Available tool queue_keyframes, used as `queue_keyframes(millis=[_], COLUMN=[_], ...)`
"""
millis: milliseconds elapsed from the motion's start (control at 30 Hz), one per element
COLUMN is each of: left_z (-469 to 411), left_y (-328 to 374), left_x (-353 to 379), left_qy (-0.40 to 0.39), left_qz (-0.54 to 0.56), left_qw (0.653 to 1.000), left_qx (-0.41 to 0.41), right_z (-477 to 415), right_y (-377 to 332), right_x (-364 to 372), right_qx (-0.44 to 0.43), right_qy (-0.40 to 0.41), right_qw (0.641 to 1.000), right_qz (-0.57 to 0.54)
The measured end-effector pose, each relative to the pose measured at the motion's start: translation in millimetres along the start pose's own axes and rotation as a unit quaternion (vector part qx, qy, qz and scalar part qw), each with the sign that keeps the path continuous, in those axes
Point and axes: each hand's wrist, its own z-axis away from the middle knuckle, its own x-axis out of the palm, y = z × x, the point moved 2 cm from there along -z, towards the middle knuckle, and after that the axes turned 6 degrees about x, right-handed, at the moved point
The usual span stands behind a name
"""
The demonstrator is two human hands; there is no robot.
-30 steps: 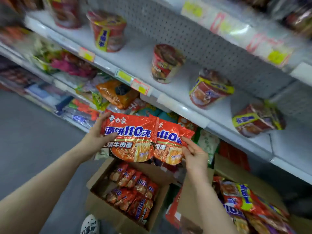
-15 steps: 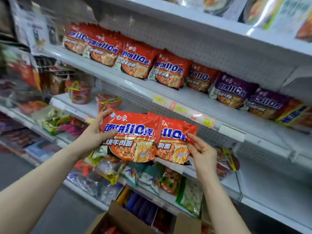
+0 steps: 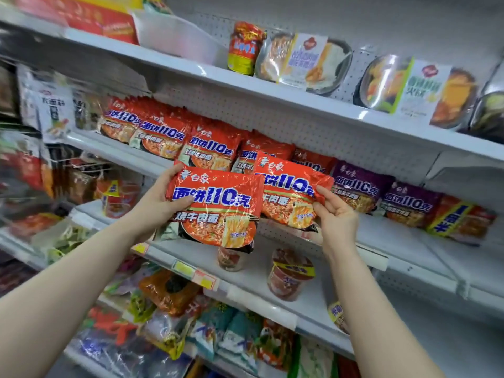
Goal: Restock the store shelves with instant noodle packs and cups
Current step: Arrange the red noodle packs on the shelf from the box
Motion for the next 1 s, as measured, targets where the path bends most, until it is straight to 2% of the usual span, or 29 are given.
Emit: queue_keyframes(millis=[267, 467, 633, 733, 867, 933, 1000], left_z=[-80, -144, -177, -190, -206, -210, -216], left_y=[-6, -14, -27, -35, -44, -44, -44], left_x=[-42, -78, -100, -107, -109, -105, -101], left_qy=[-0.016, -0.021, -0.049, -0.054, -0.071, -0.076, -0.078], left_qz=[-0.017, -0.013, -0.042, -0.044, -0.07, -0.08, -0.107], left_qw=[1.0, 0.999, 0.996, 0.996, 0.993, 0.992, 0.988], left_qx=[0.017, 0.046, 0.054, 0.049, 0.064, 0.068, 0.078], right_z=[-81, -143, -166, -169, -167, -169, -170], right_y=[14, 35, 61, 72, 78, 79, 77], right_x=[58, 102, 121, 127, 136, 136, 138], right_qx=[-0.034, -0.025, -0.041, -0.051, -0.018, -0.002, -0.024], right_qy=[0.057, 0.104, 0.147, 0.12, 0.109, 0.115, 0.12], right_qw=[0.997, 0.988, 0.952, 0.94, 0.923, 0.903, 0.873], right_qz=[0.049, 0.114, 0.264, 0.316, 0.369, 0.414, 0.472])
